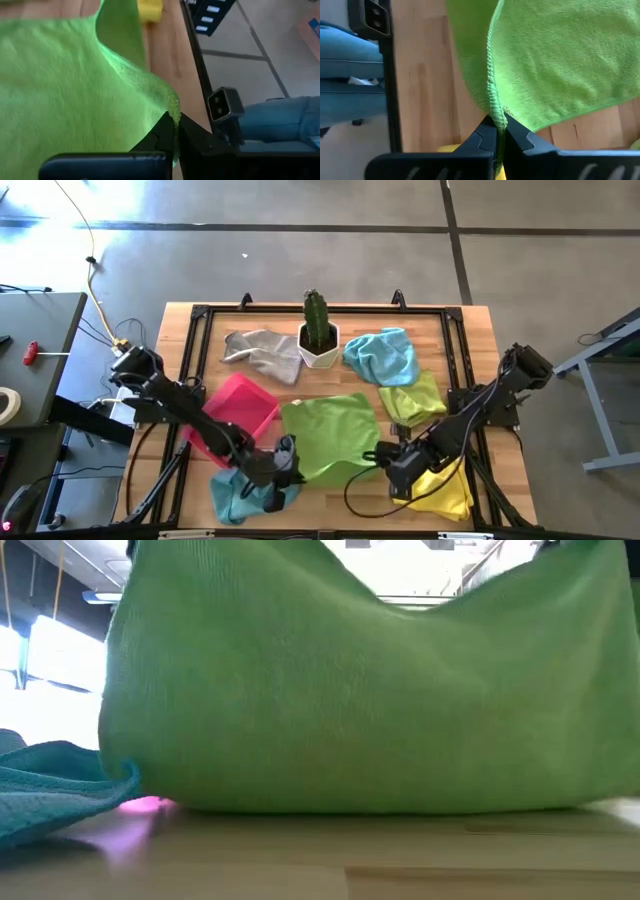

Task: Fold microfiber towels
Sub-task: Fold the green towel

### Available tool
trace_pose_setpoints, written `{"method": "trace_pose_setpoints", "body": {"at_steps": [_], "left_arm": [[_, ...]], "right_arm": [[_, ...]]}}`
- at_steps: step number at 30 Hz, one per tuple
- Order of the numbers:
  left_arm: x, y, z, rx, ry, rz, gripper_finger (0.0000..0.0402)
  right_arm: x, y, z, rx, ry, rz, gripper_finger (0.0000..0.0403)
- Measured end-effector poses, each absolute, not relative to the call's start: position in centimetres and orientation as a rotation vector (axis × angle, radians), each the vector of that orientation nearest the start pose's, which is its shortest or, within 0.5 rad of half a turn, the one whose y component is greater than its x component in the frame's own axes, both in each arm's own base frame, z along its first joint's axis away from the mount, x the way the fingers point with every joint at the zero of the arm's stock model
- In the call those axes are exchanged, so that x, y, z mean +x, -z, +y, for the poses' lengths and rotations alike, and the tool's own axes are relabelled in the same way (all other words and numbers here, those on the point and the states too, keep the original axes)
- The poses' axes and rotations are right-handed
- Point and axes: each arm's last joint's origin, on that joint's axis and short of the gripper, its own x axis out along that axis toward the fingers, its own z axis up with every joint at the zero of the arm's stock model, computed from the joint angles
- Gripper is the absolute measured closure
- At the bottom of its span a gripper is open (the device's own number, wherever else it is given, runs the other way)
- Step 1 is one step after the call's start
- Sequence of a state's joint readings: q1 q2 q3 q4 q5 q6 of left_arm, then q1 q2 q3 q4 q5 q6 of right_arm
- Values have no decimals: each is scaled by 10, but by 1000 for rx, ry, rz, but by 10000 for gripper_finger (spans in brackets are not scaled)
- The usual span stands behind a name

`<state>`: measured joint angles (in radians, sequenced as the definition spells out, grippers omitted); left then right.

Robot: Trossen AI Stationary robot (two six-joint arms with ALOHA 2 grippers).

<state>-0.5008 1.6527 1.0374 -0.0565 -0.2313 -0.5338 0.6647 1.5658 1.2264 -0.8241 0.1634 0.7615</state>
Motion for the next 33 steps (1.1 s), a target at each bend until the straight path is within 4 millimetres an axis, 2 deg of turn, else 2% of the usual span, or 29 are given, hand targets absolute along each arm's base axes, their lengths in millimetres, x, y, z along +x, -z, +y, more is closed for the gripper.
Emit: {"method": "trace_pose_setpoints", "body": {"at_steps": [4,8,15,23,28,33], "left_arm": [[315,-206,-159,-273,61,709,401],[313,-198,-145,-208,-76,771,401],[310,-189,-118,-139,-257,869,401],[303,-184,-99,-59,-474,912,401],[306,-184,-86,-51,-520,910,401],[311,-169,-77,-15,-579,954,401]], "right_arm": [[245,-245,181,176,8,1178,403],[247,-234,170,81,80,1150,403],[259,-217,138,-67,201,1103,403],[267,-187,97,-124,273,1109,403],[275,-185,78,-182,298,1092,403],[282,-186,63,-211,301,1083,403]]}}
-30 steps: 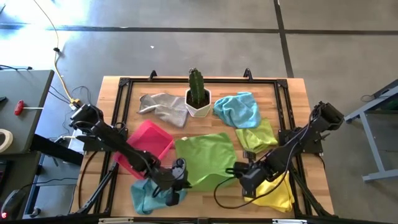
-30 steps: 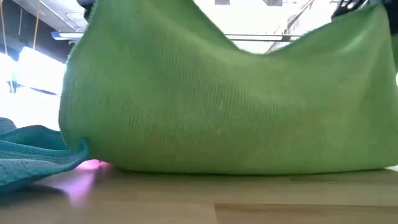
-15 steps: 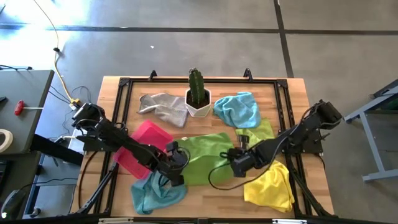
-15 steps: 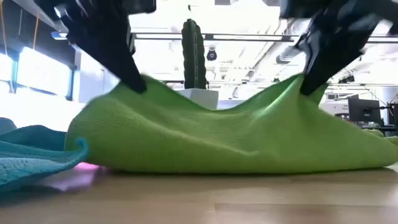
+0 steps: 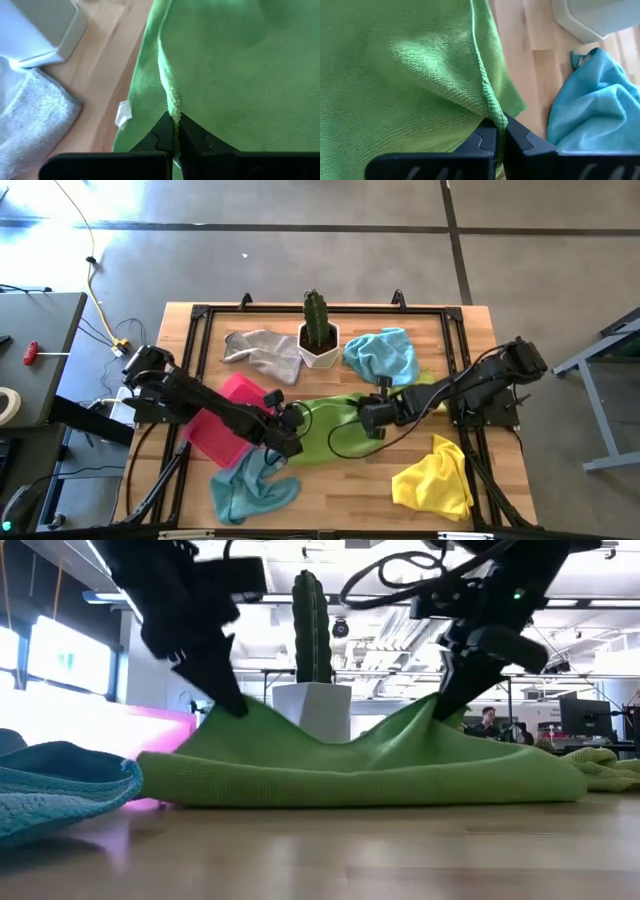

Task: Fold microfiber towels
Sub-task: Fold the green towel

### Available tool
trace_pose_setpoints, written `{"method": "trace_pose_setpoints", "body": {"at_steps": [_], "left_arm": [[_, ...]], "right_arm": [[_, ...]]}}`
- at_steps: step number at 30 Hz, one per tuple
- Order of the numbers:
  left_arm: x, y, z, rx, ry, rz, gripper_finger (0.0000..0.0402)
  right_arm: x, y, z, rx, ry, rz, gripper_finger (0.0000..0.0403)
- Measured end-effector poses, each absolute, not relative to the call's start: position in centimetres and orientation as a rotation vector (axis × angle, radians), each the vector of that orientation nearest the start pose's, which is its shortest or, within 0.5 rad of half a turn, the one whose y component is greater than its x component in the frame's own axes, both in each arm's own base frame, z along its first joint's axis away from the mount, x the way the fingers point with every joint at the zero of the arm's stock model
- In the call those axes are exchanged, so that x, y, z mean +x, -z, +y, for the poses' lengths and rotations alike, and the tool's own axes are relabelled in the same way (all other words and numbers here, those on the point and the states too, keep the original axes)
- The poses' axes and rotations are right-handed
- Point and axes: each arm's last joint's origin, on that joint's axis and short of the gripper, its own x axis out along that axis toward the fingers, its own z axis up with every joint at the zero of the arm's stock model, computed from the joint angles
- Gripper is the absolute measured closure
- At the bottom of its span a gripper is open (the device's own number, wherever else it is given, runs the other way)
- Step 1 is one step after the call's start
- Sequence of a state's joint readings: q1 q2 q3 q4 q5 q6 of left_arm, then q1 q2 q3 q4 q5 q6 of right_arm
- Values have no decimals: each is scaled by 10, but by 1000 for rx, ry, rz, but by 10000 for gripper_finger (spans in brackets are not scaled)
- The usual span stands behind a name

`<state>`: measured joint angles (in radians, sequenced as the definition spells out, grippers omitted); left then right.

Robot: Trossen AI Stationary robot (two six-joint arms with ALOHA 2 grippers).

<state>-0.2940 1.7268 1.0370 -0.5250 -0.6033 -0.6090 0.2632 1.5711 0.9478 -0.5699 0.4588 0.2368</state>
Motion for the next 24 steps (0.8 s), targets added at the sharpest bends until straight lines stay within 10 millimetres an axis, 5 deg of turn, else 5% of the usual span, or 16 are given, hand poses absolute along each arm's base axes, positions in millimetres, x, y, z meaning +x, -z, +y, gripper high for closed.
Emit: {"method": "trace_pose_setpoints", "body": {"at_steps": [6,18,24], "left_arm": [[316,-150,-68,26,-624,1016,401],[312,-149,-55,45,-670,1076,401],[311,-149,-55,69,-681,1077,401]], "right_arm": [[285,-186,47,-183,293,1107,403],[289,-185,25,-112,256,1145,387],[289,-184,19,-169,227,1163,345]]}}
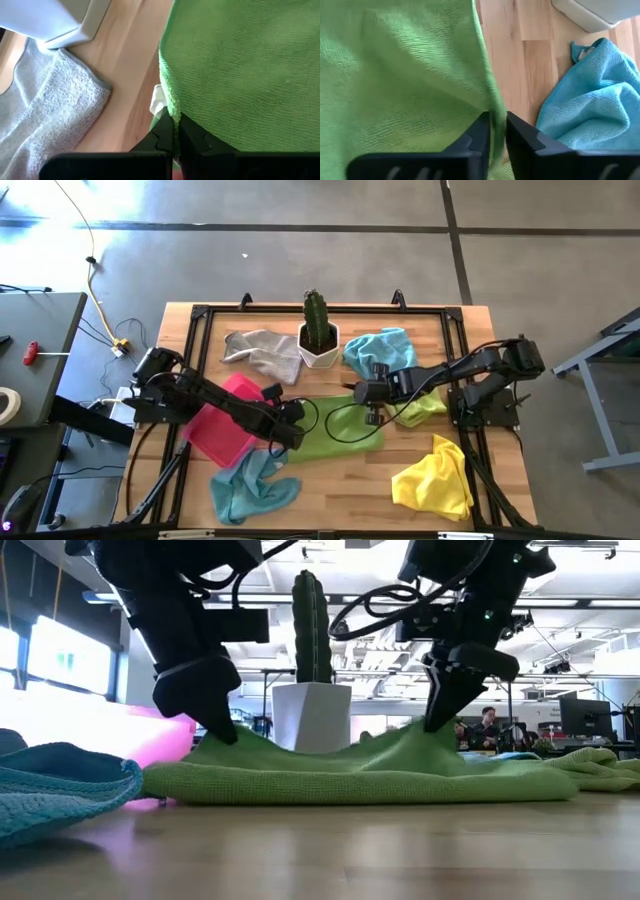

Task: Fold microfiber towels
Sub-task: Fold the green towel

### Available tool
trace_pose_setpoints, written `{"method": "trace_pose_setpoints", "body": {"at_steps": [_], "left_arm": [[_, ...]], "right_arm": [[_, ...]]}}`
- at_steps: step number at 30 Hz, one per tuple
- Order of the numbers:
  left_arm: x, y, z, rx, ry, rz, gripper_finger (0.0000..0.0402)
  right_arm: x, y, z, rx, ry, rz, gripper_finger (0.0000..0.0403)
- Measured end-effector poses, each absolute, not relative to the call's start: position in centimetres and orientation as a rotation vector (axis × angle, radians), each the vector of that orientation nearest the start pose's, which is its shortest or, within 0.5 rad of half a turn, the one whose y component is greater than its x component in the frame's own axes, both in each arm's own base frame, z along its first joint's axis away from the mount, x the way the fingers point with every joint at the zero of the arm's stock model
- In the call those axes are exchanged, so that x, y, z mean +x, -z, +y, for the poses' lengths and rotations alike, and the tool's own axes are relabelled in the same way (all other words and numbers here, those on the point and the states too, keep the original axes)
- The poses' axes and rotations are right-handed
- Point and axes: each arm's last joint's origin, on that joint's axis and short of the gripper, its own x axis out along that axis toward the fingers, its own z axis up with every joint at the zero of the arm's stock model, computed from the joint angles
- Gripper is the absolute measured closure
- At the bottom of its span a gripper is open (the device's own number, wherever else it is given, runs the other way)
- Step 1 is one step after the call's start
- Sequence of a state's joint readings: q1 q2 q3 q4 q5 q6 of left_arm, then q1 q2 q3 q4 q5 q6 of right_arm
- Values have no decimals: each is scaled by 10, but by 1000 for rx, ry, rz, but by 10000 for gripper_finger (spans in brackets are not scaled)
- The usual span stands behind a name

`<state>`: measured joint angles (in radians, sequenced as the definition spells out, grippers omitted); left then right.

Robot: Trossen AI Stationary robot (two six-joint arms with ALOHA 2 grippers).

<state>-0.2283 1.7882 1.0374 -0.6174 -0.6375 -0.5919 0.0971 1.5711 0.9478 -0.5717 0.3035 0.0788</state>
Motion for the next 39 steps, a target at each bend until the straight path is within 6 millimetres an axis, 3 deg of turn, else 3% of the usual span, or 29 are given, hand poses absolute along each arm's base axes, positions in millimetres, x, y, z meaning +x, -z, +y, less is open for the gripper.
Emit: {"method": "trace_pose_setpoints", "body": {"at_steps": [5,8,14,21,26,32,39], "left_arm": [[311,-149,-55,78,-674,1082,401],[311,-149,-55,81,-665,1088,401],[310,-148,-56,58,-638,1116,385],[308,-147,-56,56,-624,1147,301],[307,-152,-56,60,-621,1170,235],[323,-177,-67,-4,-464,1188,212],[326,-169,-88,74,-225,1164,222]], "right_arm": [[284,-184,17,-249,287,1205,286],[283,-186,16,-155,364,1177,267],[284,-186,30,20,345,1149,261],[280,-186,56,74,333,1128,261],[269,-196,66,157,363,1111,261],[248,-214,72,307,427,1094,261],[238,-179,82,504,418,1000,261]]}}
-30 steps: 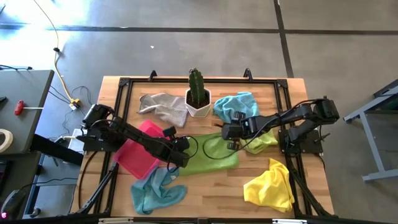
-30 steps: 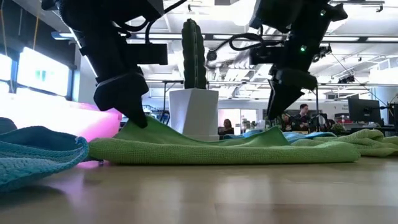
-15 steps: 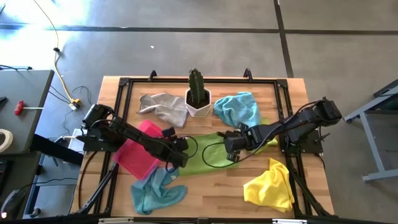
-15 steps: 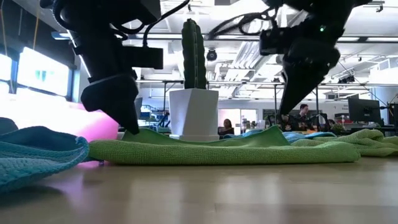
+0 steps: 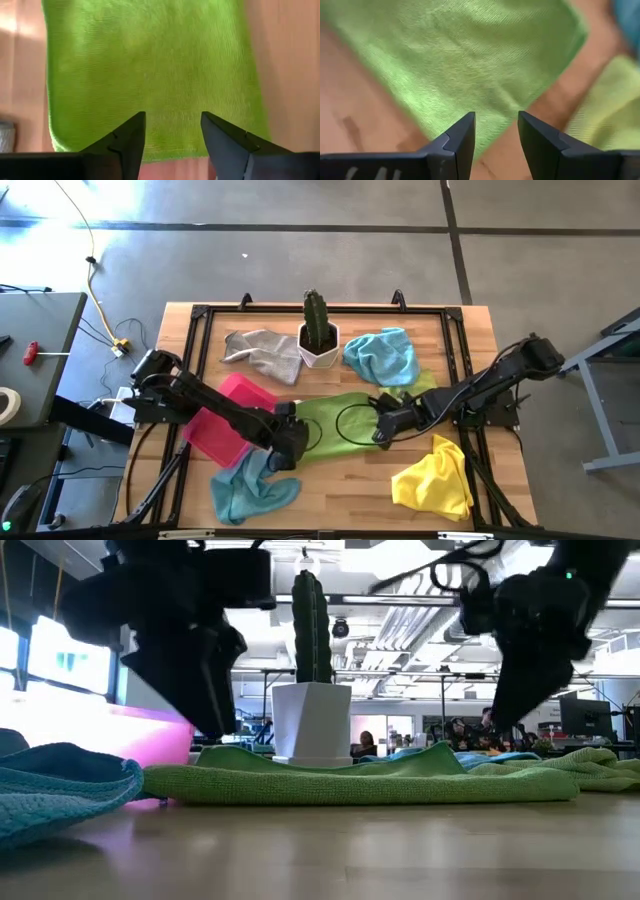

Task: Fold microfiber towels
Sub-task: Fold the green towel

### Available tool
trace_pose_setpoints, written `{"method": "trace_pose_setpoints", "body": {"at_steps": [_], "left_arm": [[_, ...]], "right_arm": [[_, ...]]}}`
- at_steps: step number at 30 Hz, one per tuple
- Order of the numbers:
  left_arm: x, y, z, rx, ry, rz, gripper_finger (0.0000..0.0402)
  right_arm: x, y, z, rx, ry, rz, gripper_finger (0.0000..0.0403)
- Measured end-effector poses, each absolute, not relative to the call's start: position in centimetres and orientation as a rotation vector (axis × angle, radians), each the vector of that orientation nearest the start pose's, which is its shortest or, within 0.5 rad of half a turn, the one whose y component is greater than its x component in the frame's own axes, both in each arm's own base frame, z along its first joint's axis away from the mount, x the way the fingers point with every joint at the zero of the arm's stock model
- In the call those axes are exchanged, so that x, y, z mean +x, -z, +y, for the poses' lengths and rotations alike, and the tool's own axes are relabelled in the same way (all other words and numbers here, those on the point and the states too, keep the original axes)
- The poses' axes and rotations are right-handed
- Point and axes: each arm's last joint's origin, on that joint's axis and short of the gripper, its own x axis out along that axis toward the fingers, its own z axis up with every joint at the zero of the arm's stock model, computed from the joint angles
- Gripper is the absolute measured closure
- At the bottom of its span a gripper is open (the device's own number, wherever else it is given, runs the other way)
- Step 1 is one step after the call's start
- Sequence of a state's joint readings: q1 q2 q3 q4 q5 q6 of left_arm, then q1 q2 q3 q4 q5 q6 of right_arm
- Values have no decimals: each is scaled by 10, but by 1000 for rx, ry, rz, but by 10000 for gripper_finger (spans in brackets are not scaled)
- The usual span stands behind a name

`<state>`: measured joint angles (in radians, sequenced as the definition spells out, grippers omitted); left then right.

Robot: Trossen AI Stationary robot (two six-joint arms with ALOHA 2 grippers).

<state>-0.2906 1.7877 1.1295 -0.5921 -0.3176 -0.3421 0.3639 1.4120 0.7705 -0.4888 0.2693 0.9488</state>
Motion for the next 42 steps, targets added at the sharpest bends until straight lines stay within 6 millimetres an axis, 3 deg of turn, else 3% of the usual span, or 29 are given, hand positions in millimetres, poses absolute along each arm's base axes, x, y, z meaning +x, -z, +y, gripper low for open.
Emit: {"method": "trace_pose_setpoints", "body": {"at_steps": [10,19,24,28,35,42], "left_arm": [[312,-145,-84,29,-275,1178,229],[302,-130,-81,-23,-308,1182,229],[301,-130,-83,-21,-303,1183,229],[301,-129,-83,-28,-295,1187,229],[303,-130,-84,-37,-286,1175,229],[303,-130,-84,-42,-277,1170,229]], "right_arm": [[224,-145,77,766,501,880,257],[223,-138,71,820,613,821,194],[227,-125,71,842,665,823,183],[233,-115,73,834,674,818,183],[240,-114,77,861,620,772,187],[242,-115,79,867,578,771,251]]}}
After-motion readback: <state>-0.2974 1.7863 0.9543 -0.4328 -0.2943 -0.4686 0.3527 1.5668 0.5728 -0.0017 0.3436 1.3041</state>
